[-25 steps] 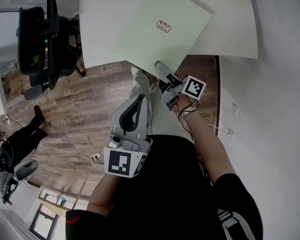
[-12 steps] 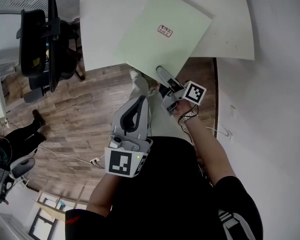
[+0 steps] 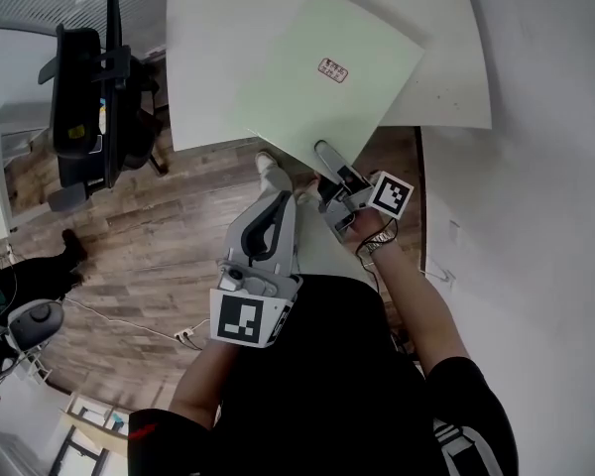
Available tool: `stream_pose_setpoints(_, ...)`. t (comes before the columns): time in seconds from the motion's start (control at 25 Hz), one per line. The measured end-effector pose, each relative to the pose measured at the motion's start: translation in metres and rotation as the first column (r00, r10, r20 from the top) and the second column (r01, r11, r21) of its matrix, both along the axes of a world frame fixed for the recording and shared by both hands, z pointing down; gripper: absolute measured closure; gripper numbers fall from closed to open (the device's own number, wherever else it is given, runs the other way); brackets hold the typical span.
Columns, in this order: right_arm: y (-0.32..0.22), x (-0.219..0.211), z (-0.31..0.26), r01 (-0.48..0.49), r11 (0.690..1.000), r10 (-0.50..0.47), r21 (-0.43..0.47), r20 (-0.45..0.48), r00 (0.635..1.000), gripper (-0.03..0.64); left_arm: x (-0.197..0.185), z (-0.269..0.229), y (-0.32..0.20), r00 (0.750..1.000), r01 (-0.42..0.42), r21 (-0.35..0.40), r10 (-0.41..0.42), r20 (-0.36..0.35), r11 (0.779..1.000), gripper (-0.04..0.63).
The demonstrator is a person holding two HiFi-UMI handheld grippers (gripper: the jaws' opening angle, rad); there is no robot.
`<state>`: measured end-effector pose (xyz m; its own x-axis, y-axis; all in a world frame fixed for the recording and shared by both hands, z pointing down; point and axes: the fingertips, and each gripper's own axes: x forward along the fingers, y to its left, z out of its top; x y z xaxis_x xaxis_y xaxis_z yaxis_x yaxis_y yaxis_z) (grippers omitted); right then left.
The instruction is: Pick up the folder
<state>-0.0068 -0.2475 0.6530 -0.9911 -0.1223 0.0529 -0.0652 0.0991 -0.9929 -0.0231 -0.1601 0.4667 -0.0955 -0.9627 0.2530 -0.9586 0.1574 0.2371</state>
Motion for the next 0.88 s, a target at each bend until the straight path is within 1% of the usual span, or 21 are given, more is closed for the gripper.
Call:
stream_pose_setpoints(0.12, -0.006, 0.005, -0.019, -0.011, 1.0, 0.011, 0.016, 0.017, 1.0, 0.341, 0.002, -0.009, 0.0, 1.0, 0.0, 0.025, 0.0, 0.029, 1.0, 0.591)
stream_pose_setpoints(0.24, -0.011, 0.025, -0.046, -0.017, 0.999, 0.015, 0.045, 0.031, 0.999, 0.34, 0.02, -0.024, 0.002, 0.998, -0.011, 0.04, 0.009, 0.058, 0.999, 0.591)
stream_pose_setpoints(0.36, -0.016, 0.039, -0.068, -0.027, 0.998, 0.024, 0.058, 0.044, 0.999, 0.341, 0.033, -0.035, 0.001, 0.998, -0.025, 0.055, 0.021, 0.065, 0.998, 0.591)
stream_pose_setpoints(0.44, -0.018, 0.035, -0.077, -0.038, 0.998, 0.035, 0.052, 0.054, 0.998, 0.341, 0.028, -0.033, 0.001, 0.998, -0.026, 0.051, 0.023, 0.06, 0.998, 0.591)
stream_pose_setpoints(0.6, -0.019, 0.032, -0.1, -0.058, 0.997, 0.055, 0.043, 0.085, 0.995, 0.341, 0.022, -0.037, 0.002, 0.997, -0.015, 0.056, 0.011, 0.072, 0.998, 0.591)
stream_pose_setpoints(0.76, -0.019, 0.032, -0.127, -0.058, 0.995, 0.05, 0.082, 0.098, 0.994, 0.339, 0.014, -0.042, 0.004, 0.997, 0.02, 0.083, -0.026, 0.072, 0.996, 0.591)
stream_pose_setpoints(0.88, -0.019, 0.026, -0.152, -0.06, 0.994, 0.048, 0.089, 0.125, 0.991, 0.34, 0.002, -0.046, 0.006, 0.996, 0.043, 0.092, -0.05, 0.074, 0.995, 0.591)
